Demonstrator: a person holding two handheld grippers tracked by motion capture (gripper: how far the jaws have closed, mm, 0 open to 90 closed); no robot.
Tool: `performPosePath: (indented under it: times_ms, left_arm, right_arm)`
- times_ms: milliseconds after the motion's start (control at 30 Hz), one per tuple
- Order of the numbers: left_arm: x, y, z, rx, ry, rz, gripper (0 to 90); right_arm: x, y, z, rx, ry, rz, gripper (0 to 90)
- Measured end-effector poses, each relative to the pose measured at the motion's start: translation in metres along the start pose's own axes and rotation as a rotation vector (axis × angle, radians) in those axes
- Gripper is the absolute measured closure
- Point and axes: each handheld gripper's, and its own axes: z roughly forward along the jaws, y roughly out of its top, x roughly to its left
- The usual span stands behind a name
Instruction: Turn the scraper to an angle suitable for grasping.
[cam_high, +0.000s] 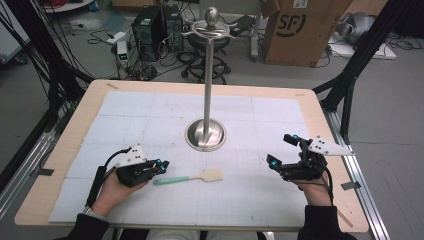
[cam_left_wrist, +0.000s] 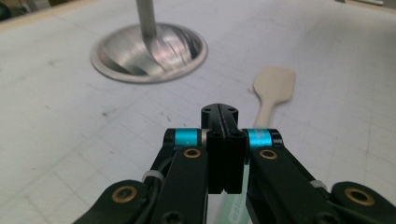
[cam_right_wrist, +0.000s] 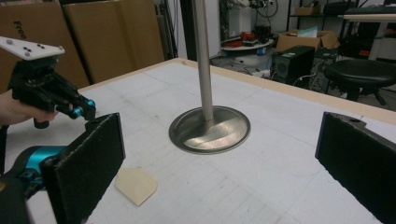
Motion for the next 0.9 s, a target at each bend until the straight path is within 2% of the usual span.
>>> performPosePath:
  times_ms: [167, 233, 267, 500, 667, 733, 867, 900]
  left_arm:
    - [-0.004, -0.004, 0.008, 0.046, -0.049, 0.003, 89.9]
    - [-0.005, -0.005, 0.010, 0.061, -0.055, 0.009, 89.8]
    - [-0.007, -0.007, 0.013, 0.084, -0.070, 0.012, 89.8]
    - [-0.009, -0.010, 0.019, 0.126, -0.109, 0.015, 89.9]
    - [-0.008, -0.010, 0.019, 0.125, -0.117, 0.010, 89.9]
    - [-0.009, -0.011, 0.019, 0.138, -0.142, -0.010, 89.9]
    - [-0.009, -0.011, 0.020, 0.143, -0.151, 0.007, 89.9]
    - [-0.009, -0.011, 0.020, 0.139, -0.150, -0.001, 89.9]
  right_arm:
    - [0.000, 0.000, 0.001, 0.000, 0.001, 0.004, 0.5]
    - [0.000, -0.001, 0.001, 0.001, 0.002, 0.001, 0.5]
    - [0.000, -0.001, 0.001, 0.001, 0.002, 0.002, 0.5]
    - [0.000, -0.002, 0.002, 0.005, 0.003, 0.009, 0.5]
    - [-0.001, -0.003, 0.003, 0.007, 0.004, 0.010, 0.5]
    - [-0.001, -0.003, 0.003, 0.010, 0.004, 0.009, 0.5]
    - [-0.001, -0.003, 0.003, 0.009, 0.004, 0.011, 0.5]
    - [-0.001, -0.003, 0.003, 0.008, 0.005, 0.010, 0.5]
